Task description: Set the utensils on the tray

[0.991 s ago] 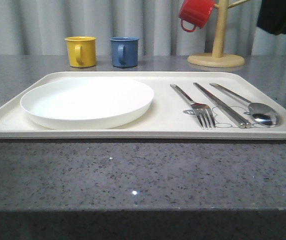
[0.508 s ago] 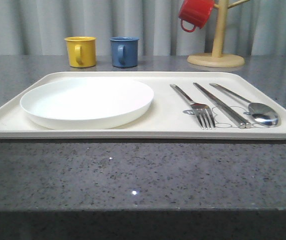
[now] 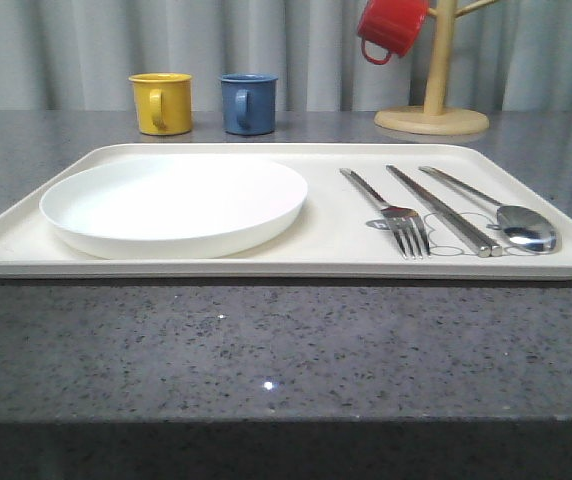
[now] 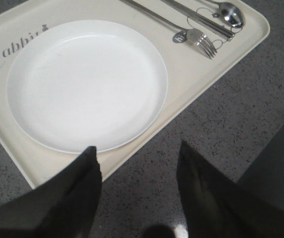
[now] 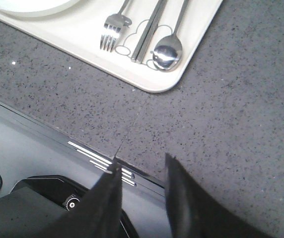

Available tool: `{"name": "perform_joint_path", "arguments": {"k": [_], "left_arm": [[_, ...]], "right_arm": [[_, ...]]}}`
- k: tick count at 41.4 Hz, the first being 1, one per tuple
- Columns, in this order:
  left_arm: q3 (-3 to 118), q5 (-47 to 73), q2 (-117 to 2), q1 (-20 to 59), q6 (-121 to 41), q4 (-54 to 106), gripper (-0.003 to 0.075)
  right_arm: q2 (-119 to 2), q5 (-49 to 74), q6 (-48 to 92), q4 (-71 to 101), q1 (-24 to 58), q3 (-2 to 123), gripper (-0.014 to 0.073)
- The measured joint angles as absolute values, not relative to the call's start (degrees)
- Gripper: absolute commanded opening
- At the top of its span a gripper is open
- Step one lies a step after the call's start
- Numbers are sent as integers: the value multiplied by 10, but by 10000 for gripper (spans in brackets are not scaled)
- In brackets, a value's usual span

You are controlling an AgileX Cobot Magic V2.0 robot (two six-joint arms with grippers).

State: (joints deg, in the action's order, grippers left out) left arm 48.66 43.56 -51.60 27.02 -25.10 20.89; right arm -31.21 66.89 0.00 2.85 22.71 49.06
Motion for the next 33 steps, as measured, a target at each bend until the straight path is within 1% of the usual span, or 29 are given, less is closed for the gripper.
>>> {"name": "perform_joint_path", "arguments": {"k": [3, 8, 10, 11, 33], "left_arm": [[487, 430, -516, 270, -251, 208, 223], [487, 429, -516, 270, -251, 208, 37], [487, 429, -516, 270, -251, 208, -18], [487, 429, -516, 270, -251, 208, -17], [487, 429, -516, 270, -251, 206, -18]], "right_arm": [[-312, 668, 0, 28, 227, 487, 131], [-312, 665, 0, 30, 227, 482, -37], [-312, 663, 0, 30, 227, 482, -77], [-312, 661, 0, 31, 227, 482, -66], [-312, 642, 0, 34, 227, 481, -71]]}}
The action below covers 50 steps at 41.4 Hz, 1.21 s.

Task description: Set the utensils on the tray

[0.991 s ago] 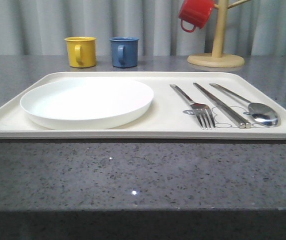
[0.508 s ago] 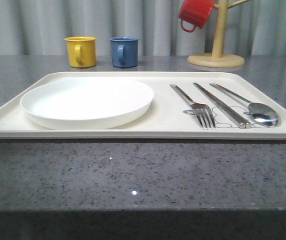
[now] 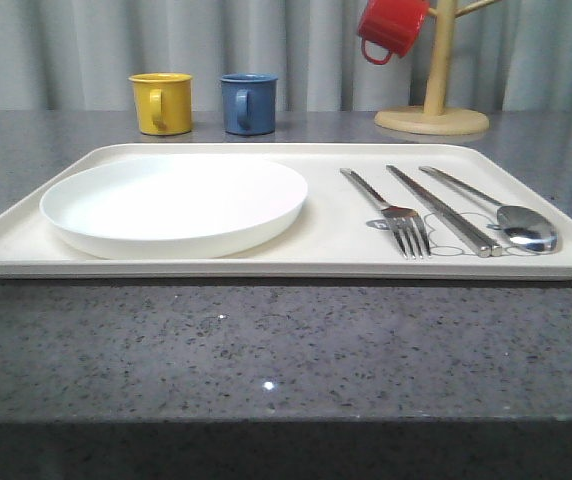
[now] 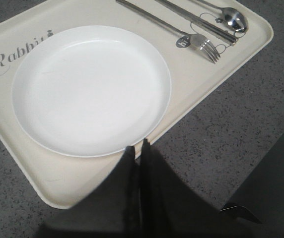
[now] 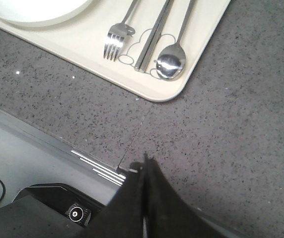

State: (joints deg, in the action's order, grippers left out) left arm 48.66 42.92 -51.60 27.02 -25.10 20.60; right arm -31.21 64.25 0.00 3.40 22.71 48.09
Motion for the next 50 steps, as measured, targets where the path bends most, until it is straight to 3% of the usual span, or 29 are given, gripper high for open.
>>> {"name": "perform_joint_path", "arguments": {"k": [9, 15, 25, 37, 50], "left_arm": [[475, 413, -504, 274, -251, 206, -18], [435, 354, -416, 235, -251, 202, -18], [261, 156, -215, 100, -251, 201, -18], [87, 28, -61, 60, -248, 213, -18], [-1, 23, -1, 31, 17, -22, -18]], "right_arm": [[-312, 642, 0, 35, 227, 481, -71], [-312, 642, 0, 36, 227, 481, -71], [-312, 642, 0, 40, 227, 481, -71], [-312, 642, 0, 40, 227, 481, -71], [-312, 642, 0, 41, 227, 481, -71]]}}
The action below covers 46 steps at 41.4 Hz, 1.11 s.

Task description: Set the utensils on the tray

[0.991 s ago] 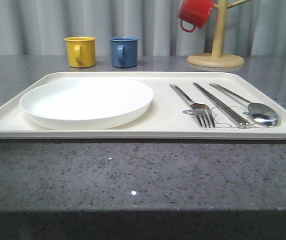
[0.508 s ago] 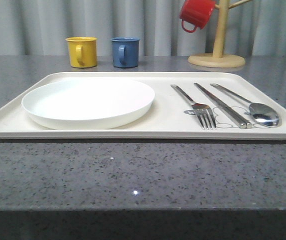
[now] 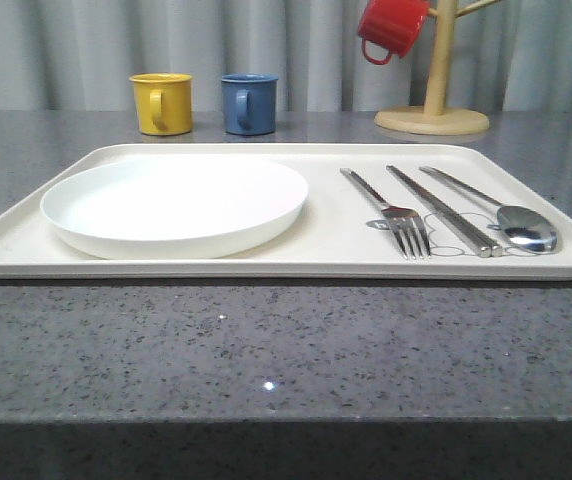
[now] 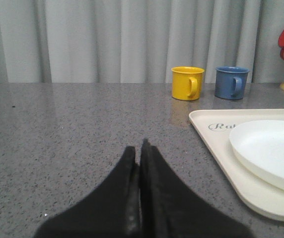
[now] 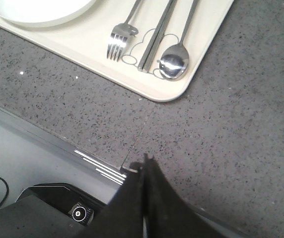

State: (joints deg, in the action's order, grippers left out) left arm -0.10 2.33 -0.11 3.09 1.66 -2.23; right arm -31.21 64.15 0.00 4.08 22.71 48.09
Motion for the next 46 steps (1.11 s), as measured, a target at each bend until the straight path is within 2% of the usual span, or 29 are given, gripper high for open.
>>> {"name": "perform_joint_path", "arguments": {"k": [46], "left_arm": [[-5, 20, 3, 23, -25, -7, -18]], "right_arm": [[-312, 642, 0, 41, 227, 481, -71]]}}
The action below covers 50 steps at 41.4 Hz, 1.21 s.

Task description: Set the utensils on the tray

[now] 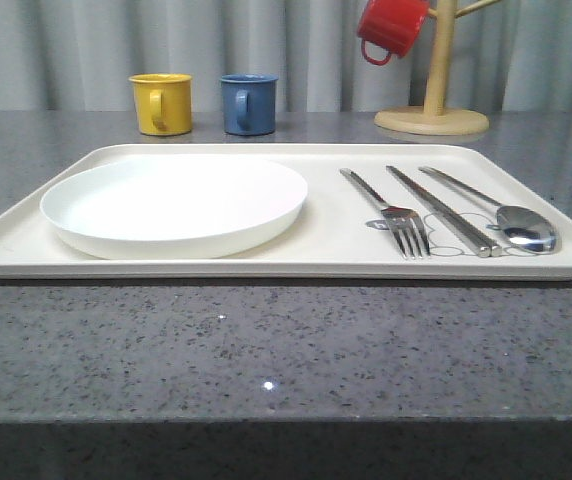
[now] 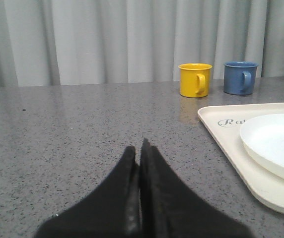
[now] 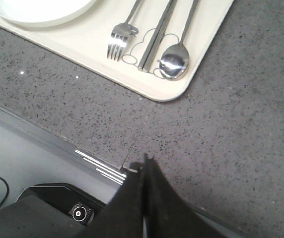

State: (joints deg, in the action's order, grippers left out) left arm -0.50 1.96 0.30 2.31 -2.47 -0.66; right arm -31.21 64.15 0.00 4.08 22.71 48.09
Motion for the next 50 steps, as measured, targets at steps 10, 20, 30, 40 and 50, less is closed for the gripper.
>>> {"name": "perform_joint_path", "arguments": {"k": [10, 20, 30, 40, 50], "left_arm": [[-5, 20, 3, 23, -26, -7, -18], [-5, 20, 3, 23, -26, -7, -18], [-5, 20, 3, 23, -26, -7, -18], [-5, 20, 3, 23, -26, -7, -18], [-5, 20, 3, 23, -26, -7, -18]], "right_arm": [[-312, 642, 0, 41, 227, 481, -71], [-312, 642, 0, 41, 227, 481, -71], [-271, 614, 0, 41, 204, 436, -71], [-149, 401, 0, 41, 128, 303, -71], [-59, 128, 0, 41, 79, 128, -71]]}}
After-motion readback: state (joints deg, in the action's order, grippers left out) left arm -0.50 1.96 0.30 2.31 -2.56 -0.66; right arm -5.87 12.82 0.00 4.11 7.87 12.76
